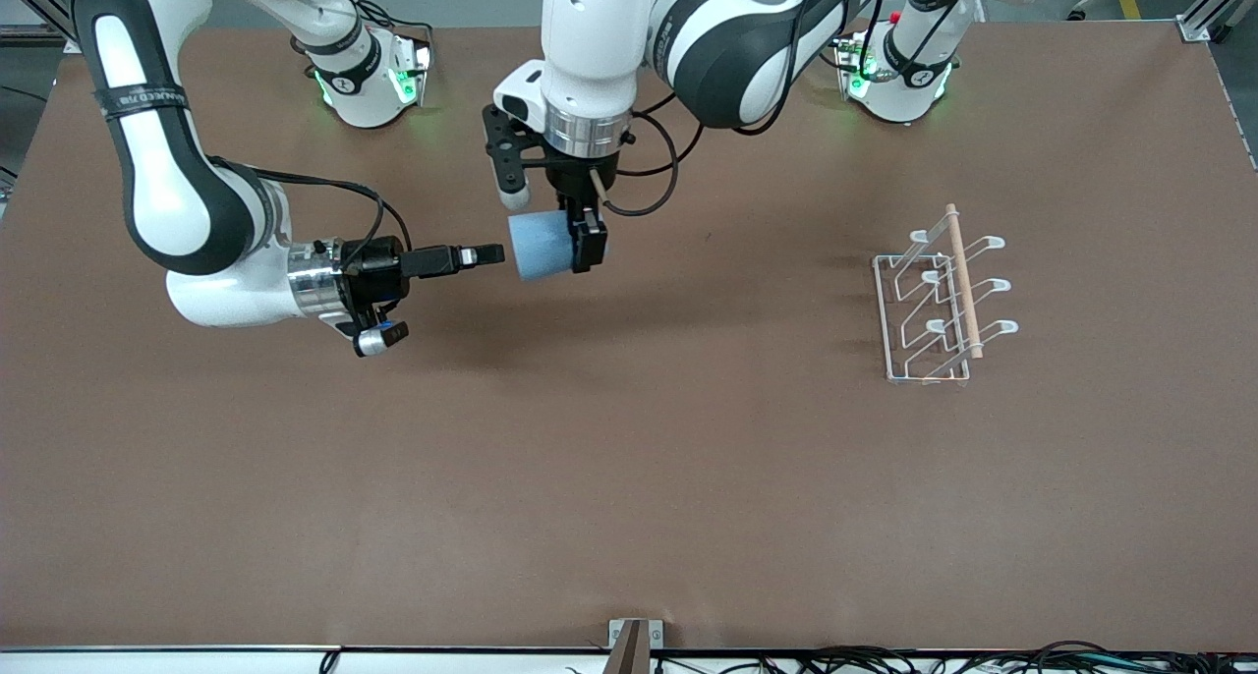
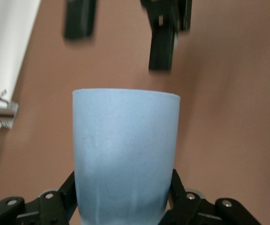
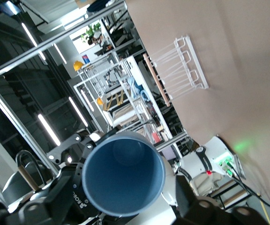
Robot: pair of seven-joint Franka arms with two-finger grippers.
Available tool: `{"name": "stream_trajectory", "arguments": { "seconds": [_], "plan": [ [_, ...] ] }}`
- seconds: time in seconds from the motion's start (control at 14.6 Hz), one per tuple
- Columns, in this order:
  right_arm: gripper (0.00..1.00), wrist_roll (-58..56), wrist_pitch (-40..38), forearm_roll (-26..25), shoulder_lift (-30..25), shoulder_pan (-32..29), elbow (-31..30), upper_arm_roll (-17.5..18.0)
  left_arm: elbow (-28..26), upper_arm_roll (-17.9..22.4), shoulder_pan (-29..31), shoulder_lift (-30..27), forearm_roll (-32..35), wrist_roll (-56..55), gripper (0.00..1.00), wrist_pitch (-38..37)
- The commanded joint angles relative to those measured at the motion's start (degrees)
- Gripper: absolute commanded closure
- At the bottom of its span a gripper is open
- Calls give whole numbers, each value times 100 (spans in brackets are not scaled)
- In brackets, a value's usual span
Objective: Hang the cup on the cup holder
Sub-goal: 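Carry the cup with the left gripper to the rack while the right gripper withdraws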
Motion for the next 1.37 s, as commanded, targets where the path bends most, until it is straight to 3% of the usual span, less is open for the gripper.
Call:
{"name": "stream_trajectory", "arguments": {
  "seconds": [0.0, 0.21, 0.55, 0.96, 1.31],
  "plan": [
    [0, -70, 817, 56, -104, 41, -66, -17, 8, 15, 180, -200, 73, 191, 30, -812],
    [0, -87, 1742, -468, -140, 68, -57, -26, 8, 42, 592, -297, 179, 515, 30, -1744],
    [0, -61, 2035, -2831, -289, -397, 48, -167, -70, 42, 1225, -262, 1477, 1349, 30, -2879],
    [0, -52, 2026, -5284, -394, -1372, 400, -175, -896, 42, 1823, -165, 2823, 2448, 30, -3144],
    [0, 535, 1999, -7025, -667, -1444, 794, -141, -1529, 51, 1947, -104, 3668, 2406, 31, -3487]
  ]
}}
